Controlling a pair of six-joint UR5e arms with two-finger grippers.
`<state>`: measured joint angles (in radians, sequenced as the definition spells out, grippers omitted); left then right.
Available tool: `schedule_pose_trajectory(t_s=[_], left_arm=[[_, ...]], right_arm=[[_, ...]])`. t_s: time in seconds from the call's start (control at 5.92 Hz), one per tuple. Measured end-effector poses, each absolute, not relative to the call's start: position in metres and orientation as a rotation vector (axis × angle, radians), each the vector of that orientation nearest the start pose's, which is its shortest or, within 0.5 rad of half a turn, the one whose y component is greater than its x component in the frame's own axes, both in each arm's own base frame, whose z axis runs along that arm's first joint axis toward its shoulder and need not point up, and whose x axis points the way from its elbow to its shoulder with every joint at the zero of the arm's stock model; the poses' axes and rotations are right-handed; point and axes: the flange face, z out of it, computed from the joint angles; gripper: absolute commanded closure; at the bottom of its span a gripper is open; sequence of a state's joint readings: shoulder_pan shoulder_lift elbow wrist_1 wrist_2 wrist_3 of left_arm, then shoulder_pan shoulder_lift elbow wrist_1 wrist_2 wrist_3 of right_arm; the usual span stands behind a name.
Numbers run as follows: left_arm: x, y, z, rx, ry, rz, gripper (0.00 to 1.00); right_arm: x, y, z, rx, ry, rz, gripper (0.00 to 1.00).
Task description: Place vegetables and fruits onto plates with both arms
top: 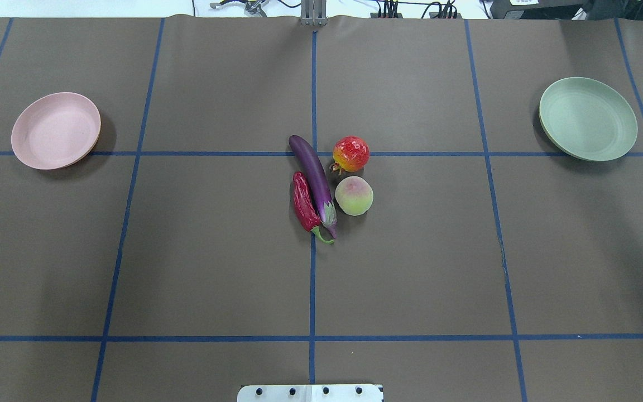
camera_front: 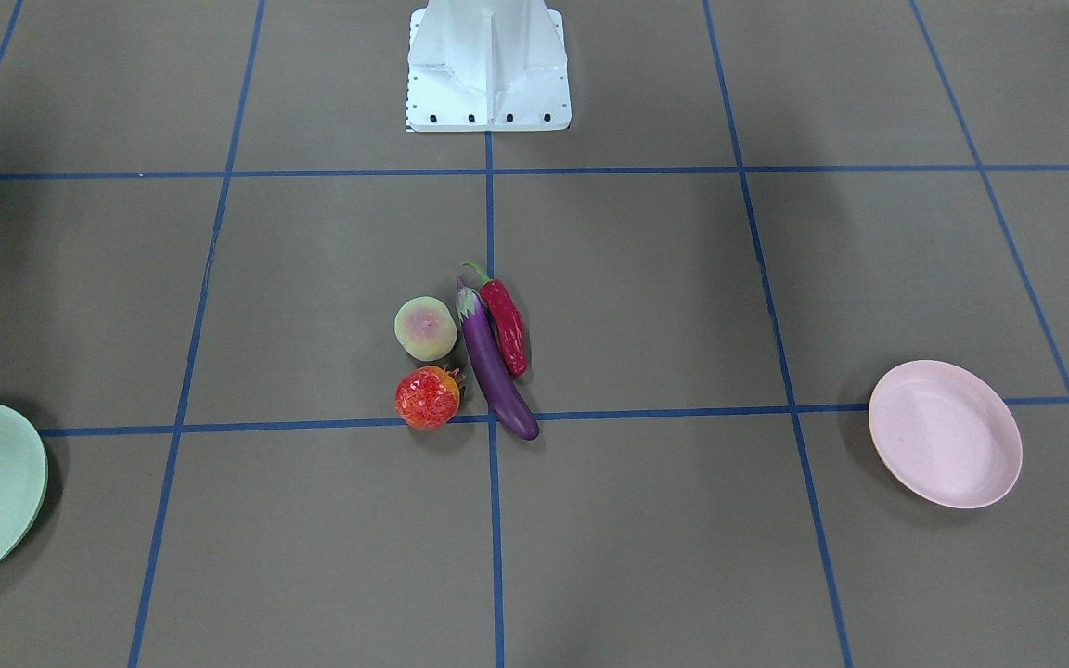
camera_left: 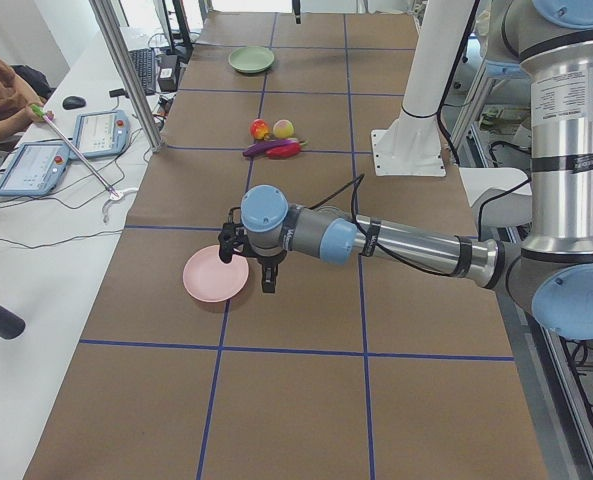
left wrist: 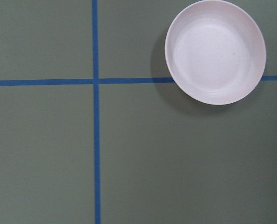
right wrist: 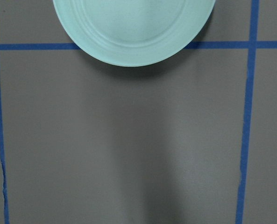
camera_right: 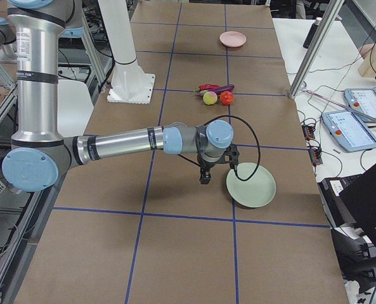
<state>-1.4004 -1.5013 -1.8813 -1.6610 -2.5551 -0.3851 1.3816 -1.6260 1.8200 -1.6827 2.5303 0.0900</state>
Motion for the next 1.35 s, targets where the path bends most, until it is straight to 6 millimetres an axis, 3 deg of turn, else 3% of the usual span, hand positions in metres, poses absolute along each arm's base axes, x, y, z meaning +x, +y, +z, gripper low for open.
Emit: schedule_pose_trajectory(t_s=[0.17,0.34,0.51,0.68,0.84,1.01,1.18,1.35], left_arm=[[0.068,-0.483,0.469,-0.020,1.044,-0.072,0.00],[0.114,-0.495,0.428,-0.076,1.064,-0.102,0.00],[0.161,-0.502,0.390,-0.138,1.078,-0.132,0.00],[0.209,-0.505,0.350,-0.180,1.081,-0.155,0.00],[0.262,-0.503,0.312,-0.195,1.068,-0.171,0.00],[0.312,-0.503,0.280,-0.209,1.057,-0.189,0.00],[0.358,-0.506,0.253,-0.224,1.044,-0.210,0.00],[0.394,-0.504,0.235,-0.228,1.030,-0.230,0.00]], right_arm=[[-0.046,-0.478,0.543,-0.040,-0.982,-0.135,0.00],[-0.063,-0.497,0.512,-0.039,-1.007,-0.111,0.00],[-0.096,-0.520,0.469,-0.060,-1.020,-0.074,0.00],[-0.137,-0.540,0.420,-0.099,-1.024,-0.009,0.00],[-0.180,-0.552,0.371,-0.134,-1.016,0.066,0.00],[-0.224,-0.555,0.333,-0.139,-0.997,0.110,0.01],[-0.270,-0.557,0.312,-0.122,-0.979,0.158,0.01],[-0.318,-0.560,0.304,-0.092,-0.975,0.229,0.01]])
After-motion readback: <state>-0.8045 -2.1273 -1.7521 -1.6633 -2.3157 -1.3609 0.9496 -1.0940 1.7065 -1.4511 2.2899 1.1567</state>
